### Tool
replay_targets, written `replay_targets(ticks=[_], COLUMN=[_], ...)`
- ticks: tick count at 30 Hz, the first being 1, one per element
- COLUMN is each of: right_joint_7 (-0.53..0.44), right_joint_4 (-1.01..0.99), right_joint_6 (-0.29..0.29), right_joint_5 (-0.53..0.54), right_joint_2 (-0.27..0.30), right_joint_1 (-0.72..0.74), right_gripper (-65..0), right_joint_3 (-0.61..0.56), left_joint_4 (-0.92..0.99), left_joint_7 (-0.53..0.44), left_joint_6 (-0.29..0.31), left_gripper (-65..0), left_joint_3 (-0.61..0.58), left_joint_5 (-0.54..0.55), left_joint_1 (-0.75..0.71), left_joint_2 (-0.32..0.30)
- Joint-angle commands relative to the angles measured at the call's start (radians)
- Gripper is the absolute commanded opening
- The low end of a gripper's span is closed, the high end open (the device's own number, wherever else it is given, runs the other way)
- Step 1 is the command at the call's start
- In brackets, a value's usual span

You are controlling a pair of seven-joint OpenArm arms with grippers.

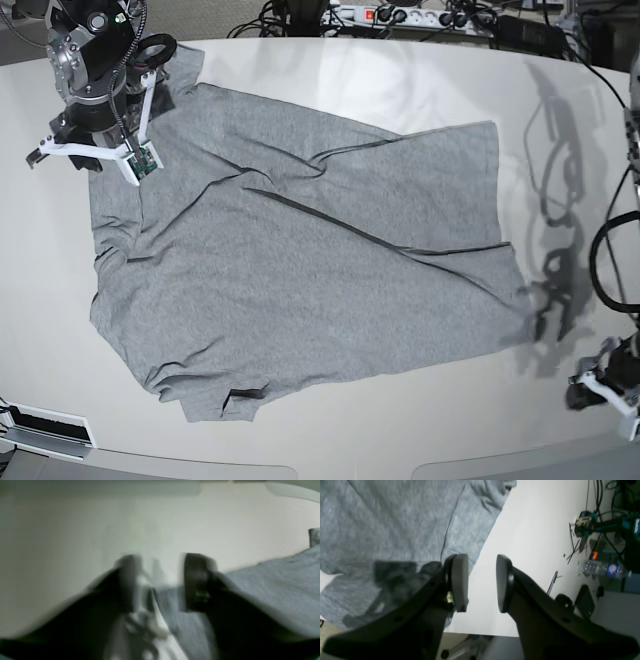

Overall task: Layout the t-shirt on the table in an organized manner, then fold the t-shirt properly
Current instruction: 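Move both grippers to the shirt's collar edge and grasp it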

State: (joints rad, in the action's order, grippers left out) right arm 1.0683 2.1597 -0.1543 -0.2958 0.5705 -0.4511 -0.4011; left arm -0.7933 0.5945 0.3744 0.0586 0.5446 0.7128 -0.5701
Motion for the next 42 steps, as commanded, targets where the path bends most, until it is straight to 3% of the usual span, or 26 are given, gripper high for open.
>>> replay_targets(ticks=[1,2,6,9,12,15,19,20,23,26,29,31,35,39,42], right_joint_7=[-0.027,-0.041,-0.056,-0.055,-0.055,-0.061,-0.101,-0.109,-0.12,-0.123,-0.127,-0.126,-0.111,-0.067,-0.043], right_joint_4=[0.015,0.015,0.015,0.015,0.015,0.014,0.005,0.001,-0.011,-0.034,-0.076,-0.106,-0.123,-0.123,-0.122], right_joint_6=[-0.006,-0.006,-0.007,-0.007,-0.007,-0.003,0.064,0.076,0.093,0.091,0.109,0.13,0.129,0.136,0.22], right_joint_5=[-0.019,-0.019,-0.019,-0.018,-0.014,0.05,0.18,0.196,0.218,0.223,0.283,0.309,0.319,0.329,0.455], right_joint_2=[0.012,0.012,0.011,0.011,0.011,0.011,-0.003,-0.013,-0.029,-0.029,-0.03,-0.03,-0.03,-0.029,-0.03], right_joint_1=[0.003,0.004,0.042,0.077,0.103,0.127,0.13,0.13,0.137,0.161,0.19,0.207,0.213,0.212,0.209], right_gripper=[-43.9,-44.0,-44.0,-44.0,-44.0,-44.0,-44.0,-44.0,-44.5,-50.5,-51.8,-51.9,-62.4,-64.0,-64.0], right_joint_3=[0.006,0.006,0.006,0.006,0.006,0.006,0.006,0.007,0.011,0.011,0.011,0.011,0.011,0.011,0.011], left_joint_4=[-0.018,-0.018,-0.018,-0.019,-0.018,-0.019,-0.089,-0.126,-0.282,-0.469,-0.634,-0.701,-0.717,-0.705,-0.701], left_joint_7=[0.042,0.113,0.343,0.491,0.618,0.691,0.802,0.802,0.802,0.802,0.802,0.787,0.546,0.361,0.306], left_joint_6=[0.02,0.048,0.192,0.257,0.31,0.324,0.324,0.324,0.324,0.324,0.324,0.324,0.324,0.324,0.324], left_gripper=[-61.8,-65.0,-65.0,-65.0,-65.0,-65.0,-65.0,-65.0,-65.0,-65.0,-65.0,-65.0,-65.0,-65.0,-65.0], left_joint_3=[0.004,0.004,0.003,0.003,0.003,0.003,0.003,0.003,0.003,0.003,0.003,0.003,0.003,-0.001,-0.026], left_joint_5=[0.058,0.103,0.327,0.518,0.628,0.697,0.924,0.939,0.939,0.939,0.931,0.823,0.557,0.371,0.308], left_joint_1=[0.032,0.032,0.024,-0.006,-0.056,-0.117,-0.217,-0.247,-0.356,-0.477,-0.582,-0.63,-0.667,-0.668,-0.668], left_joint_2=[-0.013,-0.014,-0.007,-0.003,0.012,0.03,0.032,0.032,0.033,0.033,0.033,0.032,0.033,0.036,0.035])
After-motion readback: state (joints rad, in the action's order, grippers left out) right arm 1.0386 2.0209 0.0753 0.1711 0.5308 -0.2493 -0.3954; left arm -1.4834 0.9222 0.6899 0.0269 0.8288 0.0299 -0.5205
